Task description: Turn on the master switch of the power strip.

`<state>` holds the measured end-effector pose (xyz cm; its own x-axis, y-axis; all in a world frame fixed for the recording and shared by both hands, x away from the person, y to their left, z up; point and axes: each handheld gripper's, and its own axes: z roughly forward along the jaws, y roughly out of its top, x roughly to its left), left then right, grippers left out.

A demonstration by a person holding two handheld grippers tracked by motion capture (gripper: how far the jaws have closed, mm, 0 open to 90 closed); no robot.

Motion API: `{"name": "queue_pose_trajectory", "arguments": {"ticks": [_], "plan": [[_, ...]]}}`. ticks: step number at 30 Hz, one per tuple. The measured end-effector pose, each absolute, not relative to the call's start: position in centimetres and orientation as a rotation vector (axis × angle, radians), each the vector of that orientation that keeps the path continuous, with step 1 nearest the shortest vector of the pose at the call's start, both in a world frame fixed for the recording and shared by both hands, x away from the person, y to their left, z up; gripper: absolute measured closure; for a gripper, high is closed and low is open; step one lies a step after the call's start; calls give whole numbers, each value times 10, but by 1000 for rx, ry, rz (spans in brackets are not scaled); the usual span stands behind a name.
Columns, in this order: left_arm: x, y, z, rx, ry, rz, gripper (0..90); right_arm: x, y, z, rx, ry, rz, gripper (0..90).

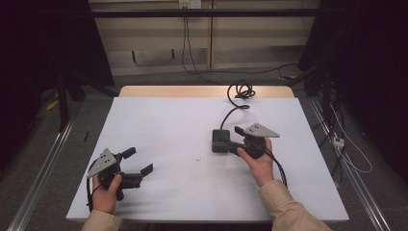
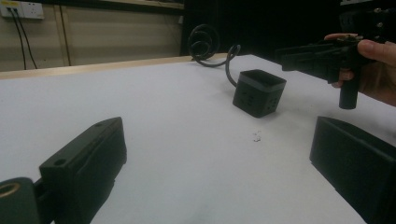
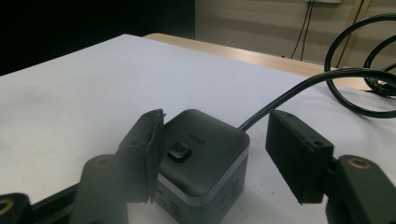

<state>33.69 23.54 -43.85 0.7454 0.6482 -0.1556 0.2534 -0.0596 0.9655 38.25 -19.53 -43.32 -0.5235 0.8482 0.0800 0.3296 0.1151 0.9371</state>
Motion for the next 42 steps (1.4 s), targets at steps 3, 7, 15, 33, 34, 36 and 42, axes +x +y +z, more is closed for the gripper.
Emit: {"name": "queue_pose_trajectory", "arguments": {"ticks": [3, 7, 15, 33, 34, 36, 42], "plan": [[337, 235, -438, 1639, 734, 376, 33, 383, -194, -431, 1131, 1923, 1408, 432], [336, 235, -438, 1636, 737, 376, 33, 385, -191, -429, 1128, 1932, 1416, 486], [337, 235, -438, 1639, 734, 376, 33, 387, -190, -428, 1127, 1957, 1428, 580], [337, 235, -438, 1637, 737, 376, 33, 389, -188, -428, 1133, 1989, 1450, 709], [337, 235, -438, 1641, 735, 378, 33, 389, -188, -428, 1134, 1988, 1452, 712], [337, 235, -438, 1642, 735, 377, 33, 390, -189, -428, 1136, 1988, 1453, 716], [337, 235, -438, 1643, 737, 377, 33, 391, -188, -428, 1137, 1995, 1455, 731]]}}
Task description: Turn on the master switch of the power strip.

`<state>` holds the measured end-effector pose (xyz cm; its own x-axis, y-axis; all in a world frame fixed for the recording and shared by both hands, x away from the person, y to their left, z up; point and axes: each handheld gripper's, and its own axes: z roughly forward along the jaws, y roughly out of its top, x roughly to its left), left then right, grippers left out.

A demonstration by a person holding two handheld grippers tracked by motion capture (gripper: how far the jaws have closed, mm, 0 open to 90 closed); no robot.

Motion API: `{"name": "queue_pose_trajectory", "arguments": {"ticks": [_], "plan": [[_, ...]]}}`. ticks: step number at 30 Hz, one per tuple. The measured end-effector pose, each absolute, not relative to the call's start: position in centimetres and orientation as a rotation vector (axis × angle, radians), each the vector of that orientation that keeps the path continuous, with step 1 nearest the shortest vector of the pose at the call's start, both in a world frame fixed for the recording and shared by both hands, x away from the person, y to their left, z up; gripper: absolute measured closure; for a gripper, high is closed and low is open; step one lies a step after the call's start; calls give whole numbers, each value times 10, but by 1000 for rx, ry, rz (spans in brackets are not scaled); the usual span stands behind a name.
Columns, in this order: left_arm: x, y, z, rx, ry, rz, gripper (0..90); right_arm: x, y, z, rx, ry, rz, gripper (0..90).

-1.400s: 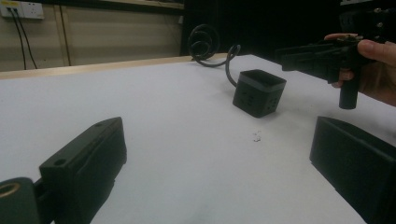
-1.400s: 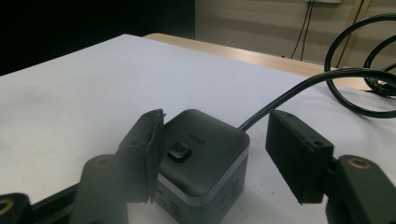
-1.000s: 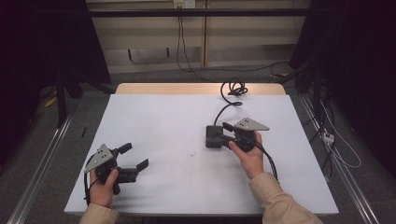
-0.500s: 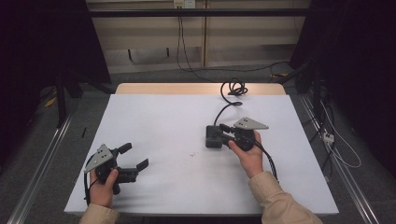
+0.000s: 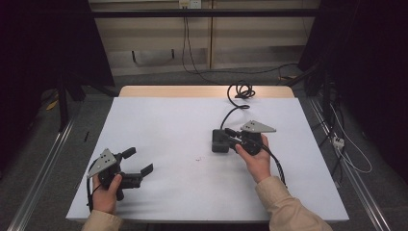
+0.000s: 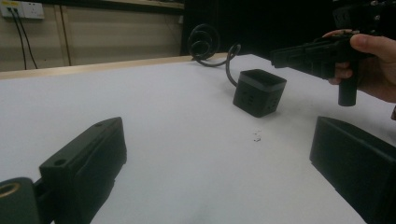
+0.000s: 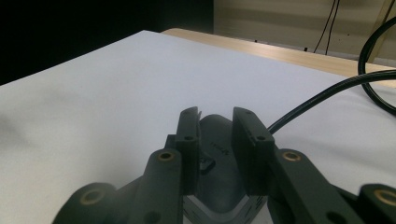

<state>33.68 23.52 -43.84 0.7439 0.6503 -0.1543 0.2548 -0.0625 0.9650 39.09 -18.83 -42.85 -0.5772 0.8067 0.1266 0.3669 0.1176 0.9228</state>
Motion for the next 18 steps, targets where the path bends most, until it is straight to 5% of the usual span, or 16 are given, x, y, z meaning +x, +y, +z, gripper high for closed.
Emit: {"name": "queue_pose_trajectory", "arguments": {"ticks": [18], "plan": [[337, 235, -439, 1642, 740, 374, 33, 393, -186, -431, 1142, 2030, 1460, 827]]}}
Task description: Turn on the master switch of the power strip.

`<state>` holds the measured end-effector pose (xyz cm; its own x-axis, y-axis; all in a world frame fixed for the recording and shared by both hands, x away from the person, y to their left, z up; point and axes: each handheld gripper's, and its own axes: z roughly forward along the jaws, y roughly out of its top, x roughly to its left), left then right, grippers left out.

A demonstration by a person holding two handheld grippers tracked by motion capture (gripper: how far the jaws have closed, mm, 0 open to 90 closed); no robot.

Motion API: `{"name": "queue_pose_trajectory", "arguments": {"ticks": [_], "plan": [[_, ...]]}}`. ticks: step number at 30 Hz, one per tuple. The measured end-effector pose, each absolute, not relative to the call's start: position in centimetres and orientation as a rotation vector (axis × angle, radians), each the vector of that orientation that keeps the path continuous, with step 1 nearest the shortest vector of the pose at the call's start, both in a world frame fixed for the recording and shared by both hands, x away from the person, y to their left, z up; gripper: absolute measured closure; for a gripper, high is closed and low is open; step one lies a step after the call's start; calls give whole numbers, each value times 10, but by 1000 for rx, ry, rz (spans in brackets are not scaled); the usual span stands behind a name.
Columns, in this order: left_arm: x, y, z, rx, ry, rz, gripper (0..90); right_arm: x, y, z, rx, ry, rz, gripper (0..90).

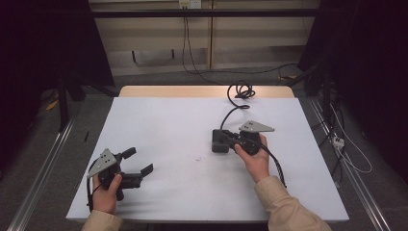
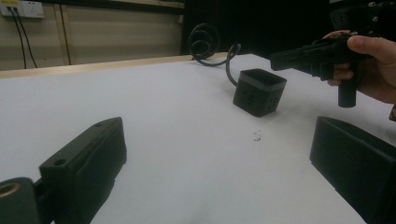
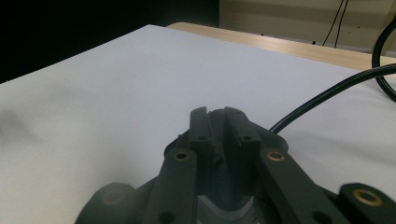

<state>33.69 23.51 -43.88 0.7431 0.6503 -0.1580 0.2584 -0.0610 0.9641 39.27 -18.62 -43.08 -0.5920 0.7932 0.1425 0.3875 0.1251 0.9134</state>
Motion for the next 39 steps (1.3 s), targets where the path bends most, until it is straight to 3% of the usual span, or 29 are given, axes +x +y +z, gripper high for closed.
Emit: {"name": "queue_pose_trajectory", "arguments": {"ticks": [14, 39], "plan": [[337, 235, -439, 1639, 744, 375, 33, 393, -185, -432, 1149, 2049, 1471, 900], [337, 235, -439, 1641, 742, 374, 33, 394, -181, -434, 1126, 2069, 1423, 900]]}}
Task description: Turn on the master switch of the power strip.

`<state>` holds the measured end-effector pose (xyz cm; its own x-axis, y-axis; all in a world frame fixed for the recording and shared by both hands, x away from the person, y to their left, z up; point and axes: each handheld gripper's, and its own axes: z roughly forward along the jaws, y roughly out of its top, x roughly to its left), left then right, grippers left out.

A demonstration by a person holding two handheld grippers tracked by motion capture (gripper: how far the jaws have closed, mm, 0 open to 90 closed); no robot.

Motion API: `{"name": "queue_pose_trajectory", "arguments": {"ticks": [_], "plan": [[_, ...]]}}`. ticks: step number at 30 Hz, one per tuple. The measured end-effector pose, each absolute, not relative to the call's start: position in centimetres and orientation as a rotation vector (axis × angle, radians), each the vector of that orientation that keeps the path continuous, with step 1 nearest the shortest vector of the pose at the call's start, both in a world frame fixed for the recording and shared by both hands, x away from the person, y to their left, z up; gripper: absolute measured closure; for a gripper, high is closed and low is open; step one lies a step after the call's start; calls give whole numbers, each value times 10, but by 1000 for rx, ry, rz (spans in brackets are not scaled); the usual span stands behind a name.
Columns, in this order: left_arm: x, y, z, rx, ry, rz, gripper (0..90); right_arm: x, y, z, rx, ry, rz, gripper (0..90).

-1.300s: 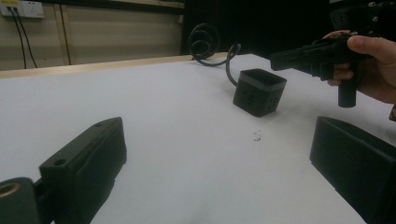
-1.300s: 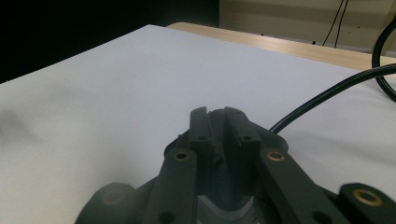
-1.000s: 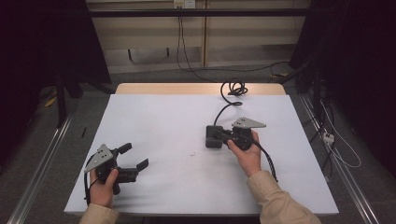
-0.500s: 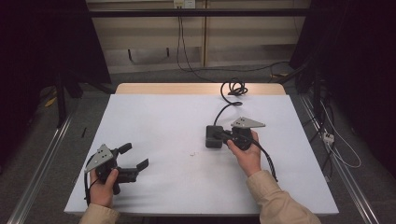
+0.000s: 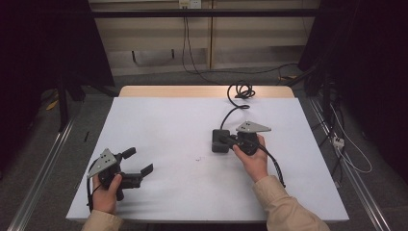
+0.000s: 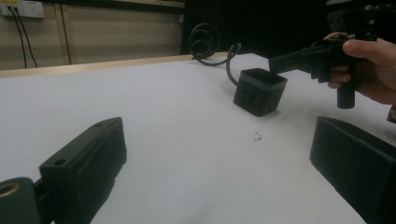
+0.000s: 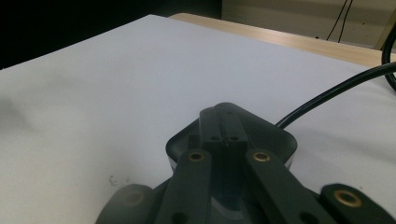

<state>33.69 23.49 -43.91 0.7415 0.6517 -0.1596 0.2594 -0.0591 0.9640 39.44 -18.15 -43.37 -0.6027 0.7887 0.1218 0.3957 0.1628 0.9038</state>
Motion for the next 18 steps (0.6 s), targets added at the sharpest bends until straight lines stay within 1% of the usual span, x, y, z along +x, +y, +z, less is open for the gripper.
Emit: {"name": "queue_pose_trajectory", "arguments": {"ticks": [18], "plan": [[337, 235, -439, 1642, 740, 375, 33, 395, -182, -435, 1115, 2077, 1407, 900]]}}
